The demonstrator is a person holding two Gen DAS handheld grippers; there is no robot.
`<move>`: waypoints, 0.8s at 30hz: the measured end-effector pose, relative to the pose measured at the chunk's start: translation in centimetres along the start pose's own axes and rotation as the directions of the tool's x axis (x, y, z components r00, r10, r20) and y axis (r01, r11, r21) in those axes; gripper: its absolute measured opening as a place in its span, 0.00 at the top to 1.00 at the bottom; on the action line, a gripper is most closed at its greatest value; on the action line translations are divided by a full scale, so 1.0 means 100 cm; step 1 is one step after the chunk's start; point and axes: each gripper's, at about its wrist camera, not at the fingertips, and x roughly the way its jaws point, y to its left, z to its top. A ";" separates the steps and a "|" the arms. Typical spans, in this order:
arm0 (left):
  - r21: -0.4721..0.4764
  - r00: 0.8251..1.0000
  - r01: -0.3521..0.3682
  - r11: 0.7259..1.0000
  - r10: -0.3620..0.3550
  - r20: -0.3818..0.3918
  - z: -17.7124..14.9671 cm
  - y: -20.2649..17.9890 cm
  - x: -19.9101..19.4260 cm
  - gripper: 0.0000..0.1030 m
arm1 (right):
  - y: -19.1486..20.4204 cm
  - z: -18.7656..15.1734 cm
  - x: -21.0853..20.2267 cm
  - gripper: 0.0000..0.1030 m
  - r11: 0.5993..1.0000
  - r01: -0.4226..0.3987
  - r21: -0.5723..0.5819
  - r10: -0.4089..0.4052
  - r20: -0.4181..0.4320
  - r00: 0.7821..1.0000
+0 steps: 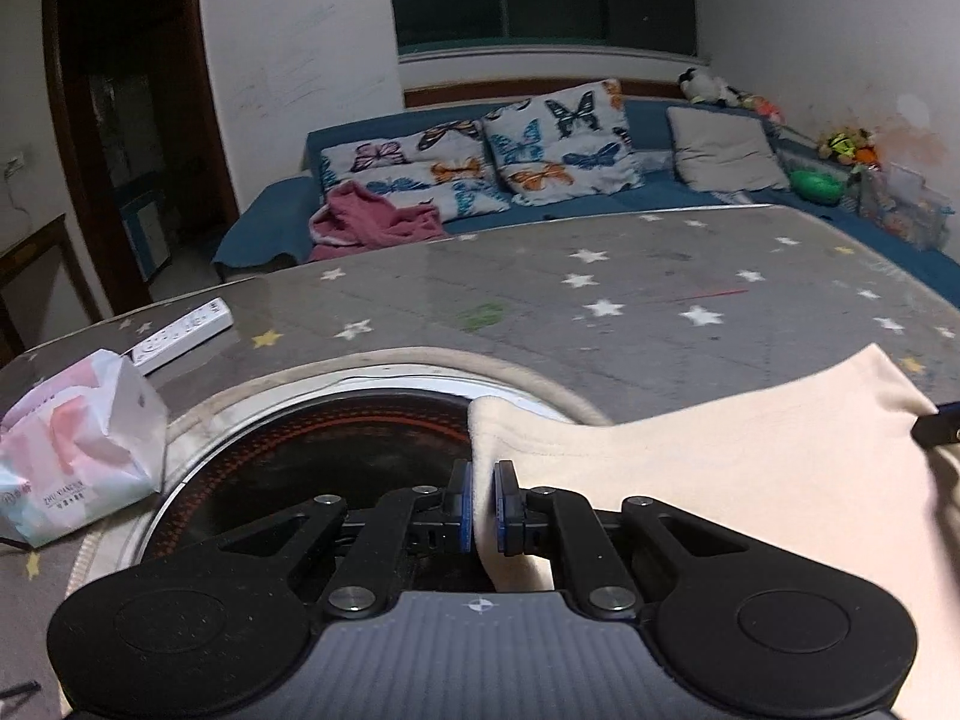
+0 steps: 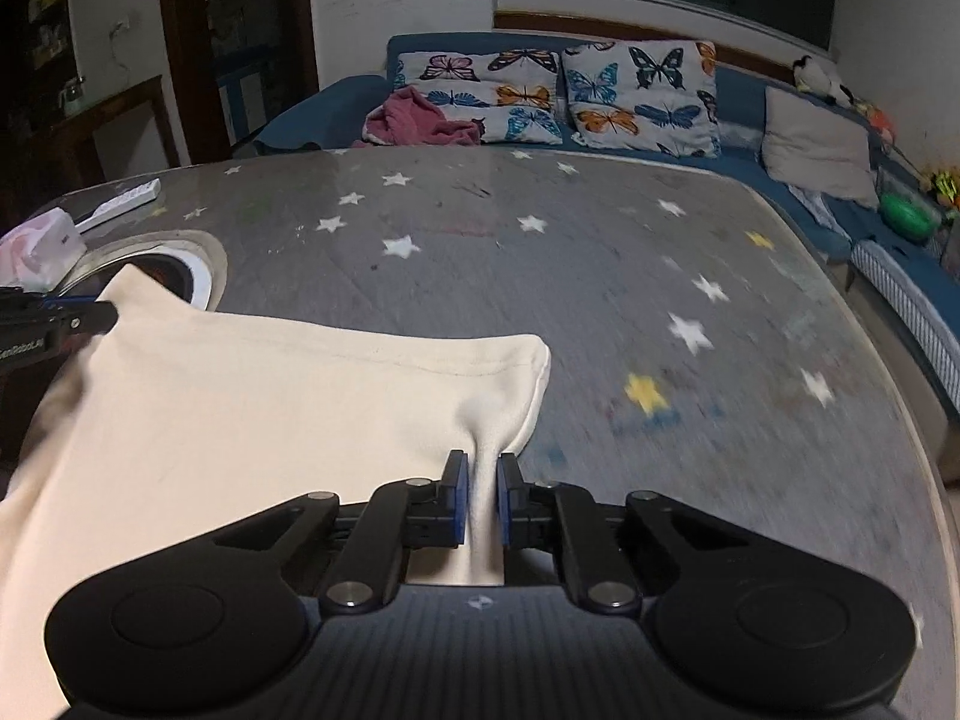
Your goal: Fold clothes
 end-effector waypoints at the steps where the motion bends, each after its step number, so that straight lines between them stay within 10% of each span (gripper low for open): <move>1: -0.012 1.000 0.002 1.000 -0.002 -0.010 0.001 0.004 0.002 0.92 | 0.002 0.004 0.005 0.91 1.000 -0.001 -0.003 0.001 0.003 1.000; 15: -0.133 0.998 -0.062 0.989 0.061 -0.017 -0.030 0.074 -0.069 0.55 | 0.029 -0.016 -0.045 0.64 0.987 -0.041 -0.155 0.046 0.030 0.998; 24: -0.070 0.998 -0.047 0.996 0.049 0.028 -0.091 0.062 -0.138 0.54 | 0.062 -0.069 -0.089 0.50 0.959 -0.122 -0.258 0.131 0.018 0.991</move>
